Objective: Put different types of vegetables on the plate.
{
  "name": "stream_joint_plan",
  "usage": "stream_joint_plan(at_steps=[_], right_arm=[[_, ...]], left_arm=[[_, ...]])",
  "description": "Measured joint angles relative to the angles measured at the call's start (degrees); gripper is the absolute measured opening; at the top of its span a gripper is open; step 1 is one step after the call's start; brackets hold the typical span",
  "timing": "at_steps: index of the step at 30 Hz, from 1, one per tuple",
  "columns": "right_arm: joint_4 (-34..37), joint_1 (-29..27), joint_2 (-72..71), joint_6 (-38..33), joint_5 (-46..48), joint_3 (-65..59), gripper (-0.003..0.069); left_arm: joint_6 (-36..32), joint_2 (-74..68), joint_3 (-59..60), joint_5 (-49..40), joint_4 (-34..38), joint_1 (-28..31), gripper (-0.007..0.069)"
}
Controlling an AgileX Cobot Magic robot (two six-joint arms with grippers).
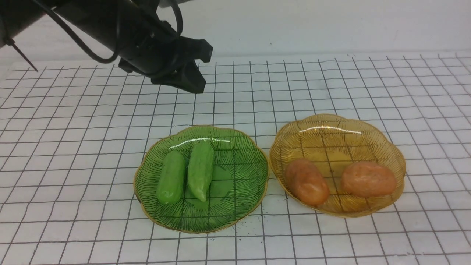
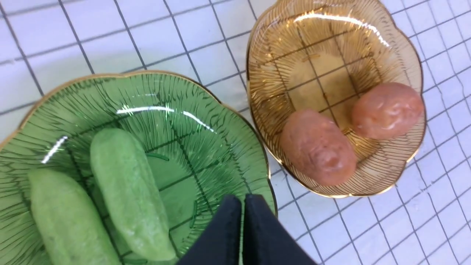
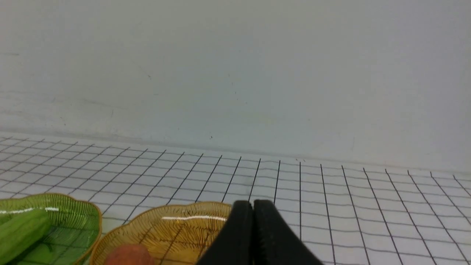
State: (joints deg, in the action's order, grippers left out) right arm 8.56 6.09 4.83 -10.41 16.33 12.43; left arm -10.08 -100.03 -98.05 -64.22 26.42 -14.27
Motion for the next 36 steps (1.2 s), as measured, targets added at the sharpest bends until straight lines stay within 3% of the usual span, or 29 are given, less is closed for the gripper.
stream_joint_plan(at_steps=[11, 20, 28, 36], right_arm=[[-0.34, 0.0, -5.26, -0.05, 2.55, -10.77, -0.0014], [-0.41, 0.0, -5.26, -0.05, 5.34, -13.69, -0.0014], [-0.41, 0.0, -5.26, -0.11, 5.35, -13.69, -0.0014], [-0.41, -0.12, -5.26, -0.11, 5.35, -13.69, -0.0014]], left_arm=[[-0.06, 1.17, 0.0, -5.98, -0.4, 0.0, -0.0008], [0.27, 10.41, 0.0, -6.73, -0.49, 0.0, -0.0008], [0.7, 20.41, 0.41, -7.67, -7.32, 0.0, -0.0008], [2.58, 31.32, 5.54, -7.89, -8.18, 0.0, -0.0008]])
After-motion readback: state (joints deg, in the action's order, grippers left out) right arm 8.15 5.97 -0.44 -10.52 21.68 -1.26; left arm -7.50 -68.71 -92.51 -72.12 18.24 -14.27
